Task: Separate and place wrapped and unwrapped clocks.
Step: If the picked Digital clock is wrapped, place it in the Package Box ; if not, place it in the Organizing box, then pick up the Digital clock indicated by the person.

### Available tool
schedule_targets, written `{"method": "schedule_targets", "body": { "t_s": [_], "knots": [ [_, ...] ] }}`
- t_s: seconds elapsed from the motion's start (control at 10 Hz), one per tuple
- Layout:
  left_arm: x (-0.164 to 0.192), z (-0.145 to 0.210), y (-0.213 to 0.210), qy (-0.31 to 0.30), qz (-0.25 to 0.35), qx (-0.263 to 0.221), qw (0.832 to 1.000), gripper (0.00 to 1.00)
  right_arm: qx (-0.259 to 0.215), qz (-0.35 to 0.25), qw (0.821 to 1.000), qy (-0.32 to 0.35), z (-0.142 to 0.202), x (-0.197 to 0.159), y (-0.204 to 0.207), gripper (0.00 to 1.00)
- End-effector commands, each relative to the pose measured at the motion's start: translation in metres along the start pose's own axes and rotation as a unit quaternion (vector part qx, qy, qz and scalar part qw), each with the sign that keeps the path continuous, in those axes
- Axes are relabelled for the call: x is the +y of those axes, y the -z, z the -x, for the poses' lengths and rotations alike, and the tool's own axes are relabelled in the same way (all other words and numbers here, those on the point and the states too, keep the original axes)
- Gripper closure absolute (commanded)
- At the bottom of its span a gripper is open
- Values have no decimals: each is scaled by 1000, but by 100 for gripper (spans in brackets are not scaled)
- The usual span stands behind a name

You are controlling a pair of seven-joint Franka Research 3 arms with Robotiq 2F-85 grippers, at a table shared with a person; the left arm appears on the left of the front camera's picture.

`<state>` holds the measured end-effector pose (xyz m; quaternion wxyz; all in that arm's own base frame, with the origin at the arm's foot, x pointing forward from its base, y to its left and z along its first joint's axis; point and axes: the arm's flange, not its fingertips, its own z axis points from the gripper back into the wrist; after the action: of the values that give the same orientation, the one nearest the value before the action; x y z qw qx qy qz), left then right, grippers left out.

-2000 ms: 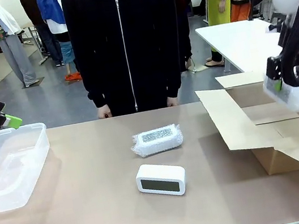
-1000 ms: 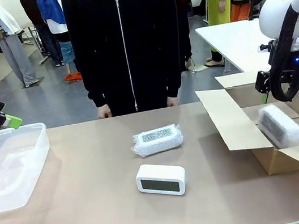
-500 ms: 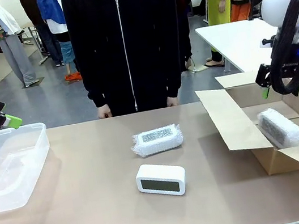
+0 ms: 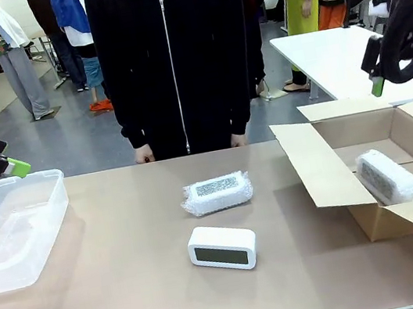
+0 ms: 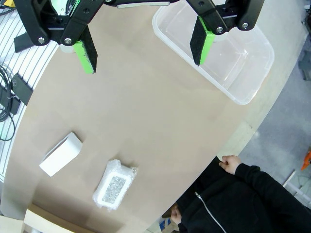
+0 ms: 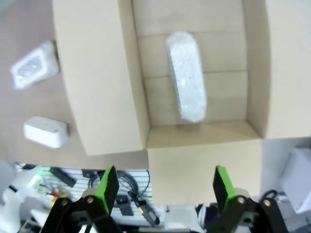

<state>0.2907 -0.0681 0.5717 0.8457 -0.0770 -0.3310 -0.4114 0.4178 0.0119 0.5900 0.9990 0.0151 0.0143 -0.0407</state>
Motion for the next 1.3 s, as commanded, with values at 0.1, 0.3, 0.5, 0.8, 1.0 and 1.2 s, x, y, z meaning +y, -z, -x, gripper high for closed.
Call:
{"method": "schedule_targets", "body": {
  "t_s": [0.1, 0.3, 0.5, 0.8, 1.0, 1.2],
  "knots": [
    [0, 0, 0, 0, 3, -2, 1000, 0, -14, 11, 1000, 14, -1, 5, -9, 0],
    [0, 0, 0, 0, 3, -2, 1000, 0, -14, 2, 1000, -2, 8, 6, -17, 0],
    [0, 0, 0, 0, 3, -2, 1000, 0, -14, 2, 1000, -2, 8, 6, -17, 0],
    [0, 0, 0, 0, 3, -2, 1000, 0, -14, 2, 1000, -2, 8, 6, -17, 0],
    [0, 0, 0, 0, 3, -2, 1000, 0, -14, 2, 1000, -2, 8, 6, -17, 0],
    [0, 0, 0, 0, 3, -2, 1000, 0, -14, 2, 1000, -2, 8, 6, -17, 0]
  ]
}}
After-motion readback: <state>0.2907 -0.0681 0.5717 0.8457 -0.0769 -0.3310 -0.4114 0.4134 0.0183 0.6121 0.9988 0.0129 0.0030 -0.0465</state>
